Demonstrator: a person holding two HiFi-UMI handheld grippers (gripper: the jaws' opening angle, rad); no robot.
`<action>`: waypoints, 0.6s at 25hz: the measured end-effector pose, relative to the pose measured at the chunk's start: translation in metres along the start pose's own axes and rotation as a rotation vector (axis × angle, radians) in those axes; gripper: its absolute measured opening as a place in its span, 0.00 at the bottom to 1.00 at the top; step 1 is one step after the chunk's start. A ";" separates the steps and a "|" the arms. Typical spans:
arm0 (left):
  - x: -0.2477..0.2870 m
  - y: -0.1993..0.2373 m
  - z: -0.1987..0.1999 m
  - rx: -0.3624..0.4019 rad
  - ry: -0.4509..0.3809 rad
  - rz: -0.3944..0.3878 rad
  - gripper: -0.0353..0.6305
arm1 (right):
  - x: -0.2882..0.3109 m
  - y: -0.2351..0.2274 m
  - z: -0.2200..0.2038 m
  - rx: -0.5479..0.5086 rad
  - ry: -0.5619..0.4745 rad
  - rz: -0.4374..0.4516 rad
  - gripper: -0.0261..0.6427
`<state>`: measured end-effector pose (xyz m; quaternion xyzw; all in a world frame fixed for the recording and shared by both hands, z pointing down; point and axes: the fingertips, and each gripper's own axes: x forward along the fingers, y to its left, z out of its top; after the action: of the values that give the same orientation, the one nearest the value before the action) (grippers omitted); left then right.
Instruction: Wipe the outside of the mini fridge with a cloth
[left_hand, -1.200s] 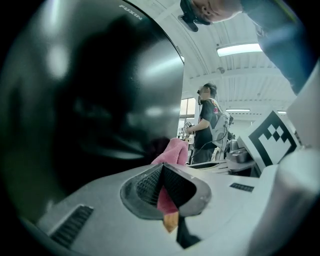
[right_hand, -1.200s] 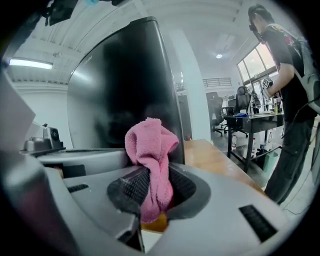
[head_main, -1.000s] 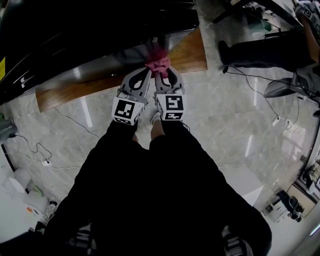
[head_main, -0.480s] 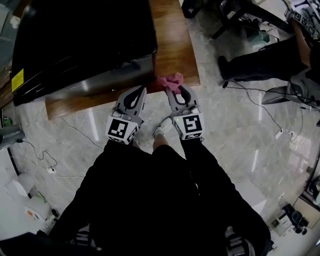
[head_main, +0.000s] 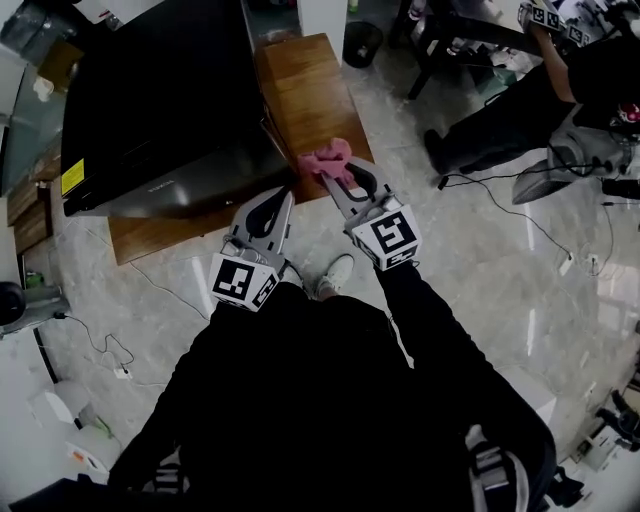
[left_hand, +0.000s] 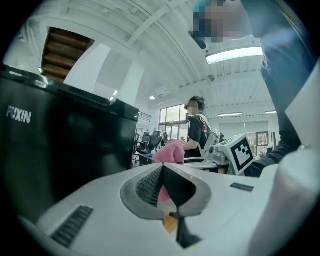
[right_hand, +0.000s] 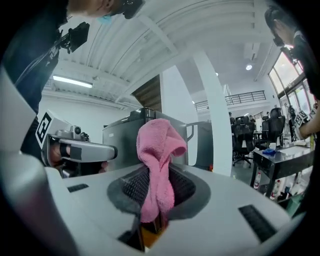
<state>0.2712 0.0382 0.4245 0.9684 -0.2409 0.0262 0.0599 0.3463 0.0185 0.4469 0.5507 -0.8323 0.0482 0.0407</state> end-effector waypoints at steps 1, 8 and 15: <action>-0.002 -0.004 0.005 0.011 -0.003 -0.005 0.06 | -0.001 0.002 0.006 -0.005 0.001 0.004 0.17; -0.024 -0.013 0.035 0.025 -0.038 -0.076 0.06 | 0.006 0.031 0.040 -0.041 0.019 -0.025 0.17; -0.015 -0.014 0.051 0.004 -0.076 -0.088 0.06 | 0.021 0.013 0.057 -0.064 0.002 -0.007 0.17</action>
<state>0.2655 0.0511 0.3708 0.9785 -0.1999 -0.0127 0.0500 0.3254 -0.0027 0.3927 0.5522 -0.8313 0.0219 0.0590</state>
